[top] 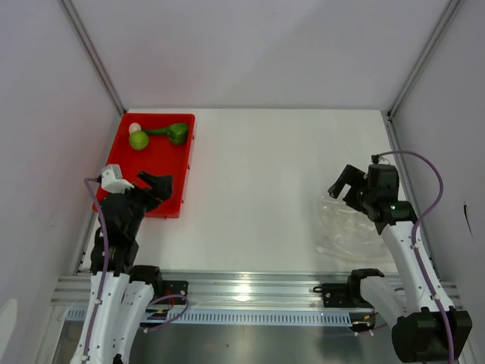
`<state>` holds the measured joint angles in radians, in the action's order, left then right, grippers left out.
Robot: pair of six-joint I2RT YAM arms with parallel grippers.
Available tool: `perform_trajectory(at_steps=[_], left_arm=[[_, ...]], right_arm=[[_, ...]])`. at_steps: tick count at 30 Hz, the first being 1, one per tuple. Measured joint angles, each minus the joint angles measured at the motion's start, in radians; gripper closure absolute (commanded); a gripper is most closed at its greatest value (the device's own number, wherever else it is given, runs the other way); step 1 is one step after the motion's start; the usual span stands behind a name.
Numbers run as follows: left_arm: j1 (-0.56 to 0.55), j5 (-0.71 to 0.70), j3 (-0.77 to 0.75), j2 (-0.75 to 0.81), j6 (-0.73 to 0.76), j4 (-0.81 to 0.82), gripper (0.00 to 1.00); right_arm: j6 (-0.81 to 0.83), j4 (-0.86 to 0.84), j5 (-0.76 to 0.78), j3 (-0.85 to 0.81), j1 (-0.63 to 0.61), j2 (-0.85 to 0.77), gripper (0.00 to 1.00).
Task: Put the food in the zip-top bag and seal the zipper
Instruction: Move the zipper food storage bag to the center of the board.
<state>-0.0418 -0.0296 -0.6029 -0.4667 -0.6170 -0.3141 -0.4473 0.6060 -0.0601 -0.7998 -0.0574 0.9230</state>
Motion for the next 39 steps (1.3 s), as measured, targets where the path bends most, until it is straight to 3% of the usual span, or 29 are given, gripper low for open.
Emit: perform_trajectory(at_steps=[8,13,20,31,39], left_arm=[[0.0,0.183,0.083,0.22,-0.063,-0.129,0.01],[0.0,0.338,0.053,0.119,-0.049,-0.153,0.0],[0.0,0.515,0.039,0.016,-0.006,-0.156,0.01],[0.0,0.602,0.038,0.025,0.048,-0.168,0.01],[0.0,0.707,0.018,0.006,0.011,-0.157,0.0]], right_arm=[[-0.025,0.105,-0.031,-0.046,0.117,0.0,0.0],[-0.032,0.196,-0.037,-0.122,0.227,0.134,0.01],[-0.031,0.243,0.0,-0.225,0.24,0.232,0.02],[-0.113,0.256,0.104,-0.277,0.023,0.378,0.04],[-0.172,0.243,0.121,-0.161,-0.056,0.418,0.03]])
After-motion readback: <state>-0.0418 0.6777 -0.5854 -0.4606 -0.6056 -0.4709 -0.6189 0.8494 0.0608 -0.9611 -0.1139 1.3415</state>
